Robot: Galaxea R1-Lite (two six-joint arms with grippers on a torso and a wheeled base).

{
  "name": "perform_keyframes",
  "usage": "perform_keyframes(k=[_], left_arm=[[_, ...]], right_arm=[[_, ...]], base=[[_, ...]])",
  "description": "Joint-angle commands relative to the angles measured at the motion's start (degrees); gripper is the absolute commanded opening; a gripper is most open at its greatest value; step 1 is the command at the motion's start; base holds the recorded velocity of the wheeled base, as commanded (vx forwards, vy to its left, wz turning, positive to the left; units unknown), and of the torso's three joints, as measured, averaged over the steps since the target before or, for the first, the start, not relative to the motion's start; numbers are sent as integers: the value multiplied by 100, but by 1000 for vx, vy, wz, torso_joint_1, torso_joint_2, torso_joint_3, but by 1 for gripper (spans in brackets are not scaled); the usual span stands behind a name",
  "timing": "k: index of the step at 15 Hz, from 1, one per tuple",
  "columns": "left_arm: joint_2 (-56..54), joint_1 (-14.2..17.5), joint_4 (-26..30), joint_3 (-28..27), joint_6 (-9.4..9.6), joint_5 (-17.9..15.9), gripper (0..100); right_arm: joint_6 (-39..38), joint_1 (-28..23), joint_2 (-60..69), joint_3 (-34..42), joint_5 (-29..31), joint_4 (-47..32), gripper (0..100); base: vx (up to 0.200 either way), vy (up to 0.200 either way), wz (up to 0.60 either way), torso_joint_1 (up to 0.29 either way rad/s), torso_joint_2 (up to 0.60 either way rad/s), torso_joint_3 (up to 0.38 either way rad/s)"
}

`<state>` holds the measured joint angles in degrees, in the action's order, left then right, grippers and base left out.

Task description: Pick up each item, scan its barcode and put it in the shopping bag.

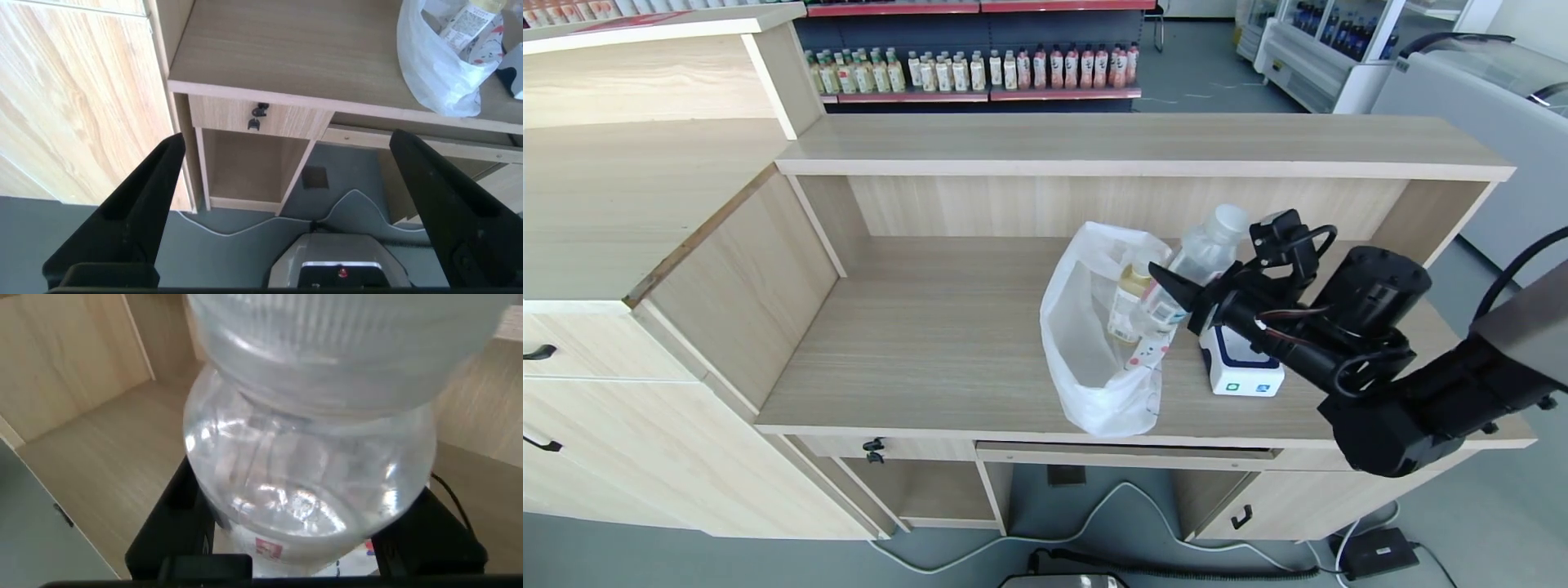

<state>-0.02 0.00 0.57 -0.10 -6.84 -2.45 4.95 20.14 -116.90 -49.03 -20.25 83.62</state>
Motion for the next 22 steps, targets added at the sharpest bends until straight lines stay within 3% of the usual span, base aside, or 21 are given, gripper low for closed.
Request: perform_keyframes(k=[1,5,16,22], left_arm=[[2,0,-5,1,-2,-1,100],[2,0,-5,1,-2,-1,100],[2,0,-5,1,-2,-1,100],[2,0,4,1,-2,-1,100]], right_arm=[[-12,43,-501,-36,-164,164,0],[-12,-19,-1063,-107,-225,533,0],[41,-80,-2109,-625,-295,638,0],[6,-115,-2487,-1574,-568,638,0]], base=[[0,0,0,0,0,0],[0,0,0,0,0,0],[0,0,0,0,0,0],[0,0,0,0,0,0]])
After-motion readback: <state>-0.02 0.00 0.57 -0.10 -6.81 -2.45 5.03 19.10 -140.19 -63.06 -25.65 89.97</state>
